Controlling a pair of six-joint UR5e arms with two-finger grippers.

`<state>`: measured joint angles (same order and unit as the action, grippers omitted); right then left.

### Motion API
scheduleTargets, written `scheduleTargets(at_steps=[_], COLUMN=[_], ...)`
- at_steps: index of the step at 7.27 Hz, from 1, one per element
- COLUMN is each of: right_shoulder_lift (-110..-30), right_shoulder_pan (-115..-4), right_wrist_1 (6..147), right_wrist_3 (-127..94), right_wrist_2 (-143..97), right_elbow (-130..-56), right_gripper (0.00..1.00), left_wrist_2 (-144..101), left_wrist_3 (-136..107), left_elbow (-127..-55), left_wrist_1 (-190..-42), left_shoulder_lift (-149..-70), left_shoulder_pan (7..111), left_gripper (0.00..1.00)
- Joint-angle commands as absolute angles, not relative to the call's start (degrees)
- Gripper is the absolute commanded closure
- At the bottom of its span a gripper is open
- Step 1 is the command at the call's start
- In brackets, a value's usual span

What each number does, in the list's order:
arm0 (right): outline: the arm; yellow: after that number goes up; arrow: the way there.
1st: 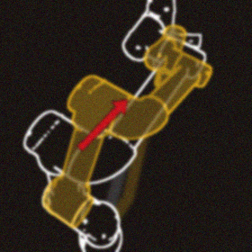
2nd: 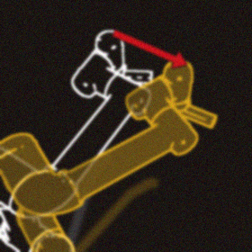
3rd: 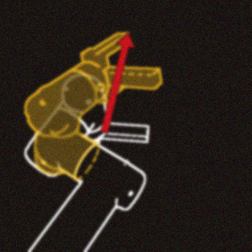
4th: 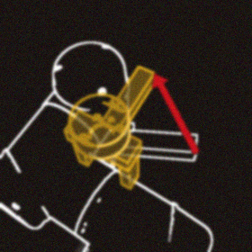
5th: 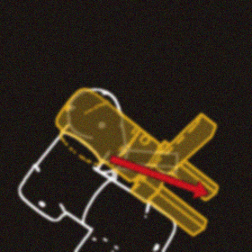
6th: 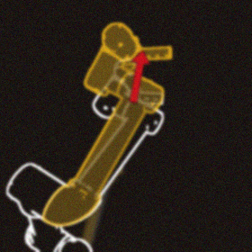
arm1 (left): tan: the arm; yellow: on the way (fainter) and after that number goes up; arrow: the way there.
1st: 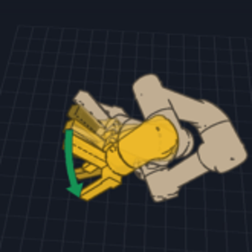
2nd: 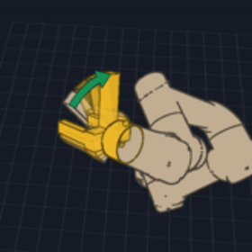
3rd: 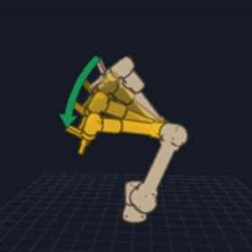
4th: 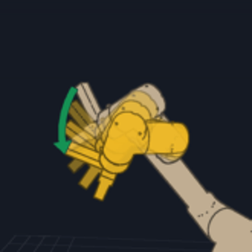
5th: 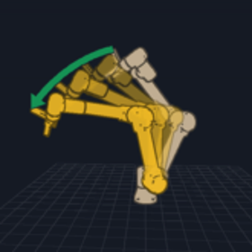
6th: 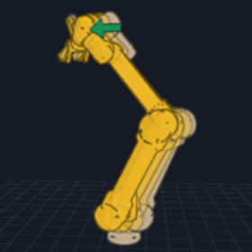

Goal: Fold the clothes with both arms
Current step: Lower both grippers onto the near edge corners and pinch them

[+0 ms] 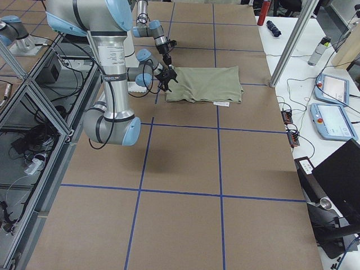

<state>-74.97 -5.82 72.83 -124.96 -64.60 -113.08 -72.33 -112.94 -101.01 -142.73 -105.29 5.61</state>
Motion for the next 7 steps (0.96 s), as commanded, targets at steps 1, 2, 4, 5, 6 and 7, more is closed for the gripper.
scheduleTargets(at_steps=[1, 2, 4, 5, 6, 7], right_shoulder_lift=[-74.36, -74.01, -73.92, -73.83, -73.83, -73.83], right_shoulder_pan=[-5.27, -5.19, -4.14, -3.87, -3.78, -3.78], right_wrist_1=[75.66, 78.2, 78.49, 79.18, 79.19, 79.19], right_wrist_3=[-125.6, -125.77, -125.86, -125.86, -125.95, -126.03], right_wrist_2=[-65.38, -66.61, -66.8, -66.8, -66.71, -66.36], right_elbow=[-111.97, -112.49, -111.8, -111.71, -111.62, -111.27], right_gripper=[0.23, 0.22, 0.17, 0.17, 0.18, 0.21], left_wrist_2=[-72.33, -72.33, -72.33, -72.33, -72.33, -72.25], left_wrist_3=[-112.94, -112.94, -112.94, -112.94, -112.94, -112.94], left_elbow=[-101.07, -100.99, -100.99, -100.99, -100.99, -100.99], left_wrist_1=[-142.73, -142.73, -142.73, -142.73, -142.73, -142.82], left_shoulder_lift=[-105.29, -105.29, -105.29, -105.29, -105.21, -105.21], left_shoulder_pan=[5.54, 5.54, 5.54, 5.54, 5.54, 5.45], left_gripper=[1.0, 1.0, 1.0, 1.0, 1.0, 1.0])
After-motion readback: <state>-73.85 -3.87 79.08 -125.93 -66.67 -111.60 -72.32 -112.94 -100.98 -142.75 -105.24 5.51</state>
